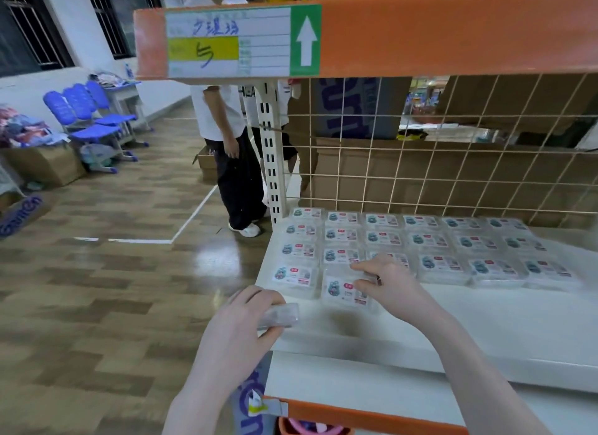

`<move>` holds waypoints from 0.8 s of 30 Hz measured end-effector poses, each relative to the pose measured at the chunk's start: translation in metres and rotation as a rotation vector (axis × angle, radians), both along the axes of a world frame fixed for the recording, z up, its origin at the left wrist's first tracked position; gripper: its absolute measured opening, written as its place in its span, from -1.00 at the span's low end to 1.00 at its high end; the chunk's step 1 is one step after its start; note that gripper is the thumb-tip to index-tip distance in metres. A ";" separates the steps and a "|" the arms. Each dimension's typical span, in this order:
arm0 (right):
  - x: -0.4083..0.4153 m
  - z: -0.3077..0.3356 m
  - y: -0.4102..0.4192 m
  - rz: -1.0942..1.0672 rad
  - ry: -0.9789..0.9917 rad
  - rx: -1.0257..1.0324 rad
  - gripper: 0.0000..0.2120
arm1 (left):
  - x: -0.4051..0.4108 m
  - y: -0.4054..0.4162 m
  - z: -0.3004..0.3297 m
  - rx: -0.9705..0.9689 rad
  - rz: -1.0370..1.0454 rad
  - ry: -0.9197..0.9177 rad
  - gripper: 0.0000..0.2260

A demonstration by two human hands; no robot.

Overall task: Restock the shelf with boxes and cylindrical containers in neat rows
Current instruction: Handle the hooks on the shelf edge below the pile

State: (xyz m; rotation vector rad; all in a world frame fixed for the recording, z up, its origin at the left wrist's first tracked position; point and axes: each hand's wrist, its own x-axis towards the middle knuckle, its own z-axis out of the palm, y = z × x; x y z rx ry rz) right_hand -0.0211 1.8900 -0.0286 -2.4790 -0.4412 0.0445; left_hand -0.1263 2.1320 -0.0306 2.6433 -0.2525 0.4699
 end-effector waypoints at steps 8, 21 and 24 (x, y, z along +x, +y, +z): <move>-0.001 -0.014 0.009 -0.020 -0.185 -0.079 -0.60 | 0.000 0.010 -0.004 -0.006 0.026 0.023 -0.69; -0.003 -0.033 -0.004 0.072 -0.284 -0.217 -0.34 | 0.005 0.010 -0.001 -0.003 0.020 0.028 -0.66; -0.001 -0.039 -0.007 0.120 -0.422 -0.238 -0.48 | 0.005 0.009 0.000 -0.001 0.020 0.036 -0.66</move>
